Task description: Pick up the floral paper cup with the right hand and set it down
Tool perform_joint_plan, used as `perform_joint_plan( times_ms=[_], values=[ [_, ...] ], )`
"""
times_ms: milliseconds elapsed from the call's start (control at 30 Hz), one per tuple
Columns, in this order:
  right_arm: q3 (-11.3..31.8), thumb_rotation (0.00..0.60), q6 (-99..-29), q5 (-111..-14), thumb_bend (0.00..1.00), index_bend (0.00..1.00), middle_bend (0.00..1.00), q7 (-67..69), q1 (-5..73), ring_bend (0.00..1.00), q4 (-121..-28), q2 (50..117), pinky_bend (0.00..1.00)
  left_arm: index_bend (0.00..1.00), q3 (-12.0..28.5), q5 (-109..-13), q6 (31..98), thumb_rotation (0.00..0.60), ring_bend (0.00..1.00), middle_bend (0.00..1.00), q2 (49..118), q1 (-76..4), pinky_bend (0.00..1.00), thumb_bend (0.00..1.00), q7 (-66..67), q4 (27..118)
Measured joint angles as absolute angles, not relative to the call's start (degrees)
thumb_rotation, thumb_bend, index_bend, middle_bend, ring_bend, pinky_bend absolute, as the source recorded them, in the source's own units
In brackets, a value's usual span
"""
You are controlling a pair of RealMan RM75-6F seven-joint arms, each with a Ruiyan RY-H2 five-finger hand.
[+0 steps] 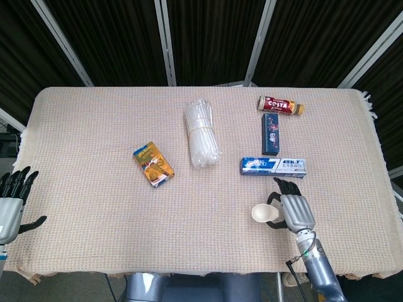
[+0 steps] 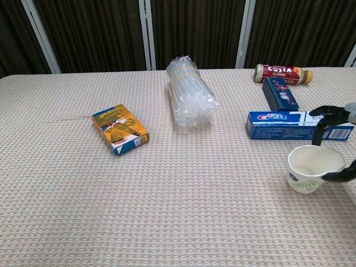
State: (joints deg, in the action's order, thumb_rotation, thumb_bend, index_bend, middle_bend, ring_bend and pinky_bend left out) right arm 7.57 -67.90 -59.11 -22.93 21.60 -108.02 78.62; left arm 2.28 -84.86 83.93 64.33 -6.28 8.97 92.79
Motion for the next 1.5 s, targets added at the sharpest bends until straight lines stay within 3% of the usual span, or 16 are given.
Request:
perform_joint_plan(
  times_ms=[367, 1033, 1133, 1367, 1500],
  values=[
    [15.47, 0.6, -64.76, -47.03, 0.19, 0.5, 0.09, -13.44, 23.85, 0.0, -106.8, 81.52, 0.0, 0.0, 2.33, -84.74, 83.86, 0.6, 0.0, 0.0, 64.35, -6.32, 0.0, 0.01, 9.06, 92.81],
    [12.82, 0.6, -66.67, -40.19, 0.19, 0.5, 0.09, -19.62, 25.54, 0.0, -97.2, 83.05, 0.0, 0.0, 2.3, -84.67, 83.67, 0.6, 0.0, 0.0, 64.19, -6.4, 0.0, 0.01, 8.97, 92.99],
    [12.56, 0.6, -67.57, -39.62, 0.19, 0.43, 0.04, -21.29, 25.54, 0.0, -96.88, 82.48, 0.0, 0.0, 2.29, -84.69, 83.7, 0.6, 0.0, 0.0, 64.2, -6.39, 0.0, 0.02, 9.02, 93.0],
    [11.63, 0.6, -68.43, -36.64, 0.18, 0.08, 0.0, -26.53, 26.01, 0.0, -97.41, 80.62, 0.0, 0.0, 2.3, -84.66, 83.7, 0.6, 0.0, 0.0, 64.21, -6.4, 0.0, 0.01, 9.01, 93.0],
    [11.0, 0.6, -68.99, -34.82, 0.18, 0.02, 0.0, -29.69, 26.61, 0.0, -97.97, 80.04, 0.0, 0.0, 2.28, -84.68, 83.71, 0.6, 0.0, 0.0, 64.2, -6.39, 0.0, 0.02, 9.04, 93.01]
  ],
)
